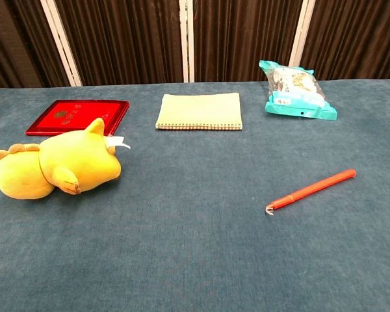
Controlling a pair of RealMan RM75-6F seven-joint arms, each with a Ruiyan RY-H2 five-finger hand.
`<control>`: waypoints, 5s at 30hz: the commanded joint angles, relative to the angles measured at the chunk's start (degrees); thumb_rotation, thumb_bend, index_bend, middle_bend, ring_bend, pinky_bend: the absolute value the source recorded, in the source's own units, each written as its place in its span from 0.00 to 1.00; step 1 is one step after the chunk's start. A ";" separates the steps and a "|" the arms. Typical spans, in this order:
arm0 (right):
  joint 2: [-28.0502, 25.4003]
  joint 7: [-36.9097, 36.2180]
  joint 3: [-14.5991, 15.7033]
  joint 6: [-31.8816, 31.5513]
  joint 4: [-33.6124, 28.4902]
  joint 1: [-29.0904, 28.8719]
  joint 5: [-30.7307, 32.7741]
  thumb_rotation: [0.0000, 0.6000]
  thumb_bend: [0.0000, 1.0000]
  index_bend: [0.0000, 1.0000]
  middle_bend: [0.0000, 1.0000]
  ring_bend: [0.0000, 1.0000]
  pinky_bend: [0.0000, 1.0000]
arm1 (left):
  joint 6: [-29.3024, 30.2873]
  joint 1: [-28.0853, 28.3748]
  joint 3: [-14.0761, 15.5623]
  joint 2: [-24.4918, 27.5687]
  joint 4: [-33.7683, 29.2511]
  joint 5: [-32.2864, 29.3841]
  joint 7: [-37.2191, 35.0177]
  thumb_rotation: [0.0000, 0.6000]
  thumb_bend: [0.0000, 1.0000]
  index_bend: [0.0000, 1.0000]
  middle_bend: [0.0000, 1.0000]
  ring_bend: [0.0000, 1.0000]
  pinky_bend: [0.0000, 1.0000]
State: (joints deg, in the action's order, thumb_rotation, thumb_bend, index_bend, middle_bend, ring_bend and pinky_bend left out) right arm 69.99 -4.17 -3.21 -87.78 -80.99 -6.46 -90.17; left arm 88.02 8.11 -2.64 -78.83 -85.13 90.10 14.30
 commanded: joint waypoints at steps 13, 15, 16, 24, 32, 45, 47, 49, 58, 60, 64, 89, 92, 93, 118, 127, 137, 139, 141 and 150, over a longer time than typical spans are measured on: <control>0.11 0.24 -0.08 0.44 -0.12 -0.14 0.14 1.00 0.08 0.02 0.00 0.00 0.00 | -0.32 0.12 -0.13 0.35 -0.09 -0.33 -0.78 1.00 0.17 0.00 0.00 0.00 0.00; 0.11 0.26 -0.12 0.58 -0.19 -0.19 0.23 1.00 0.08 0.02 0.00 0.00 0.00 | -0.46 0.16 -0.13 0.34 0.05 -0.42 -1.08 1.00 0.17 0.00 0.00 0.00 0.00; 0.10 0.26 -0.14 0.52 -0.24 -0.21 0.16 1.00 0.08 0.02 0.00 0.00 0.00 | -0.49 0.18 -0.11 0.33 0.17 -0.41 -1.18 1.00 0.17 0.00 0.00 0.00 0.00; -0.06 -0.30 -0.09 0.60 -0.12 -0.09 0.28 1.00 0.08 0.02 0.00 0.00 0.00 | -0.40 0.30 -0.08 -0.05 0.48 -0.17 -1.36 1.00 0.33 0.00 0.00 0.00 0.00; -0.24 -0.52 -0.04 0.60 -0.41 -0.08 0.13 1.00 0.08 0.02 0.00 0.00 0.00 | -1.38 1.43 -1.54 -1.81 0.84 -1.41 -2.50 1.00 1.00 0.00 0.00 0.00 0.00; -0.31 -0.98 -0.06 0.70 -0.73 -0.04 0.23 1.00 0.08 0.02 0.00 0.00 0.00 | -12.58 9.51 -6.98 -8.42 4.06 -9.27 0.25 1.00 1.00 0.00 0.00 0.00 0.00; -0.40 -1.22 -0.06 0.77 -0.76 -0.07 0.23 1.00 0.08 0.02 0.00 0.00 0.00 | -14.42 10.90 -7.46 -9.87 4.63 -10.59 1.78 1.00 1.00 0.00 0.00 0.00 0.00; -0.48 -1.43 -0.08 0.80 -0.78 -0.07 0.26 1.00 0.08 0.02 0.00 0.00 0.00 | -15.91 12.10 -7.83 -11.55 5.28 -12.09 4.01 1.00 1.00 0.00 0.00 0.00 0.00; -0.83 -2.40 -0.13 0.78 -0.93 -0.02 0.33 1.00 0.08 0.02 0.00 0.00 0.00 | -17.95 14.11 -6.72 -16.97 7.39 -14.72 8.85 1.00 1.00 0.00 0.00 0.00 0.00; -0.89 -2.57 -0.14 0.81 -0.96 -0.02 0.35 1.00 0.08 0.02 0.00 0.00 0.00 | -17.87 14.31 -6.49 -17.72 8.14 -14.70 9.23 1.00 1.00 0.00 0.00 0.00 0.00; -0.92 -2.72 -0.11 0.80 -0.95 -0.02 0.28 1.00 0.08 0.02 0.00 0.00 0.00 | -17.92 14.74 -6.36 -19.03 9.74 -14.82 9.50 1.00 1.00 0.00 0.00 0.00 0.00; -1.04 -2.97 -0.08 1.32 -1.04 -0.12 0.50 1.00 0.08 0.02 0.00 0.00 0.00 | -15.92 20.85 -3.93 -28.74 18.51 -7.99 11.15 1.00 1.00 0.00 0.00 0.00 0.00; -1.23 -3.28 -0.11 1.10 -1.18 -0.03 0.46 1.00 0.08 0.02 0.00 0.00 0.00 | -14.69 20.21 -4.20 -27.16 16.25 -8.01 11.22 1.00 1.00 0.00 0.00 0.00 0.00; -1.27 -3.34 -0.12 1.05 -1.21 -0.01 0.45 1.00 0.08 0.02 0.00 0.00 0.00 | -14.59 20.06 -4.19 -26.77 15.76 -8.09 11.29 1.00 1.00 0.00 0.00 0.00 0.00; -1.10 -1.82 0.58 1.62 -1.94 -0.19 -0.36 1.00 0.08 0.02 0.00 0.00 0.00 | -17.06 16.75 -3.72 -27.41 24.75 -14.10 6.88 1.00 1.00 0.00 0.00 0.00 0.00; -0.83 -0.95 0.77 1.78 -2.09 -0.23 -0.51 1.00 0.08 0.02 0.00 0.00 0.00 | -13.52 13.40 -2.50 -25.85 26.55 -12.41 -0.75 1.00 1.00 0.00 0.00 0.00 0.00; -0.80 -0.84 0.77 1.87 -2.15 -0.26 -0.44 1.00 0.08 0.02 0.00 0.00 0.00 | -11.87 13.76 -3.48 -24.86 24.60 -10.75 -1.67 1.00 1.00 0.00 0.00 0.00 0.00; -0.87 -0.98 0.77 1.81 -2.18 -0.22 -0.44 1.00 0.08 0.02 0.00 0.00 0.00 | -12.25 14.00 -3.55 -25.20 24.33 -10.81 -0.92 1.00 1.00 0.00 0.00 0.00 0.00; -0.97 -1.22 0.72 1.72 -2.17 -0.18 -0.38 1.00 0.08 0.02 0.00 0.00 0.00 | -13.01 14.29 -3.55 -25.83 24.32 -11.07 0.12 1.00 1.00 0.00 0.00 0.00 0.00; -1.08 -1.51 0.72 1.90 -2.17 -0.24 -0.32 1.00 0.08 0.02 0.00 0.00 0.00 | -16.01 15.65 -4.13 -27.41 25.91 -12.24 2.93 1.00 1.00 0.00 0.00 0.00 0.00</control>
State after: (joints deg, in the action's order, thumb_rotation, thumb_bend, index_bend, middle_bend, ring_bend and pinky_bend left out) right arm 68.90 -5.70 -2.51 -85.90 -83.14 -6.69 -90.45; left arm 72.64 23.39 -6.53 -106.01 -59.44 78.22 16.88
